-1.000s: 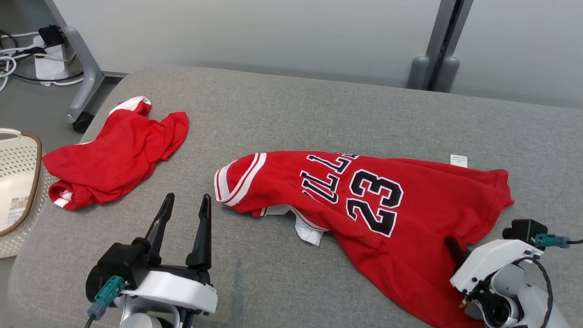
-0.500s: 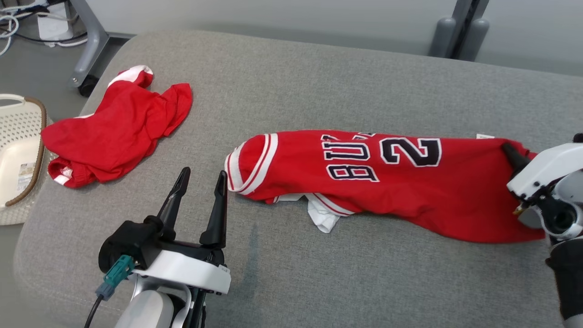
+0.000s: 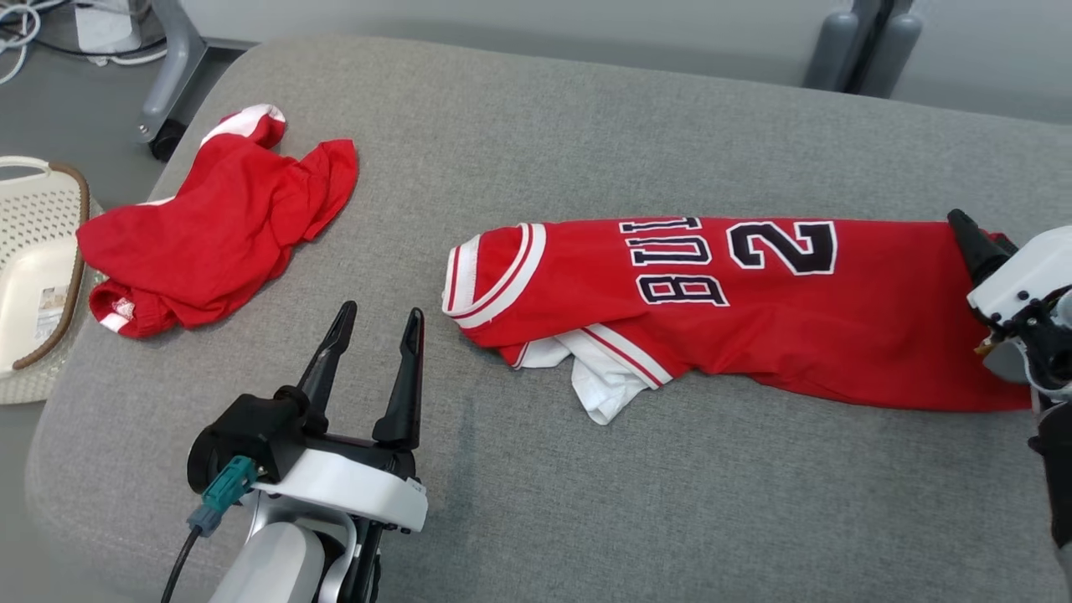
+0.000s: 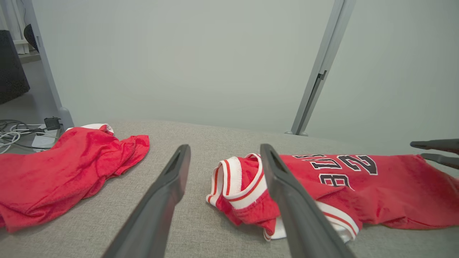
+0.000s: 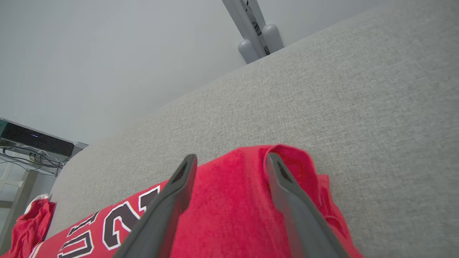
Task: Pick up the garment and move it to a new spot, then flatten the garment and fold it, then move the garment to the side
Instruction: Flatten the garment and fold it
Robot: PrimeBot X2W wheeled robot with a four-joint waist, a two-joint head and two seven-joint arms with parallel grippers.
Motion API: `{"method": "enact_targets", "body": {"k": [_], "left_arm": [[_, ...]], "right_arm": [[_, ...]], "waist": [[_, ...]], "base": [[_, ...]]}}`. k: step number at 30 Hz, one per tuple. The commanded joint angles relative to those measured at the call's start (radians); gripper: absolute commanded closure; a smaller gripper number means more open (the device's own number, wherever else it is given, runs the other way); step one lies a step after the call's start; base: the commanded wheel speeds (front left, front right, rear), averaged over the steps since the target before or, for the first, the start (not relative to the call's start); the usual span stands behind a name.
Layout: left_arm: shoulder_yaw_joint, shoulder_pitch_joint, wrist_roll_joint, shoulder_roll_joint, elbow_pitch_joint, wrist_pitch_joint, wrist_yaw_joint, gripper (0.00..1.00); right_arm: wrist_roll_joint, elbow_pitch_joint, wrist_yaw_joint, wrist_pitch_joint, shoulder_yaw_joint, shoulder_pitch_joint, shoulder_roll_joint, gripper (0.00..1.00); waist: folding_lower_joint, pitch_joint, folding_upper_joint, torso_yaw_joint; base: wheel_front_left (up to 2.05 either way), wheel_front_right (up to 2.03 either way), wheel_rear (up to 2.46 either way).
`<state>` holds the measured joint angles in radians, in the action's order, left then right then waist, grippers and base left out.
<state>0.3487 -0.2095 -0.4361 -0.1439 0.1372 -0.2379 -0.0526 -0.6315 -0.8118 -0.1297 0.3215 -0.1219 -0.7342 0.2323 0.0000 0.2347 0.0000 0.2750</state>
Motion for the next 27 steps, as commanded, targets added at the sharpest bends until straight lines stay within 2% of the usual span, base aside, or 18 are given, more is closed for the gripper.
{"method": "enact_targets", "body": {"k": [1, 6, 14, 20, 27], "left_arm": [[-0.002, 0.004, -0.004, -0.007, 0.006, -0.002, 0.001, 0.0], [-0.01, 0.022, -0.012, -0.019, 0.009, 0.004, -0.01, 0.0], [-0.037, 0.066, -0.024, -0.049, -0.007, 0.016, -0.036, 0.0], [-0.039, 0.105, -0.035, -0.053, -0.025, 0.026, -0.054, 0.0], [-0.041, 0.136, -0.041, -0.05, -0.055, 0.027, -0.07, 0.0]], "right_arm": [[-0.016, 0.014, -0.002, -0.013, 0.016, 0.036, -0.004, 0.0], [-0.036, 0.09, -0.002, -0.03, 0.08, 0.108, -0.012, 0.0], [-0.028, 0.342, -0.002, -0.135, 0.153, 0.316, -0.024, 0.0], [0.057, 0.51, -0.002, -0.261, 0.119, 0.538, -0.063, 0.0], [0.155, 0.657, -0.002, -0.365, 0.055, 0.742, -0.131, 0.0]], "waist": [[0.0, -0.041, 0.0, -0.035], [0.0, -0.09, 0.0, -0.088], [0.0, -0.178, 0.0, -0.195], [0.0, -0.235, 0.0, -0.242], [0.0, -0.247, 0.0, -0.259]], "base": [[0.0, 0.0, 0.0], [0.0, 0.0, 0.0], [0.0, 0.0, 0.0], [0.0, 0.0, 0.0], [0.0, 0.0, 0.0]]}}
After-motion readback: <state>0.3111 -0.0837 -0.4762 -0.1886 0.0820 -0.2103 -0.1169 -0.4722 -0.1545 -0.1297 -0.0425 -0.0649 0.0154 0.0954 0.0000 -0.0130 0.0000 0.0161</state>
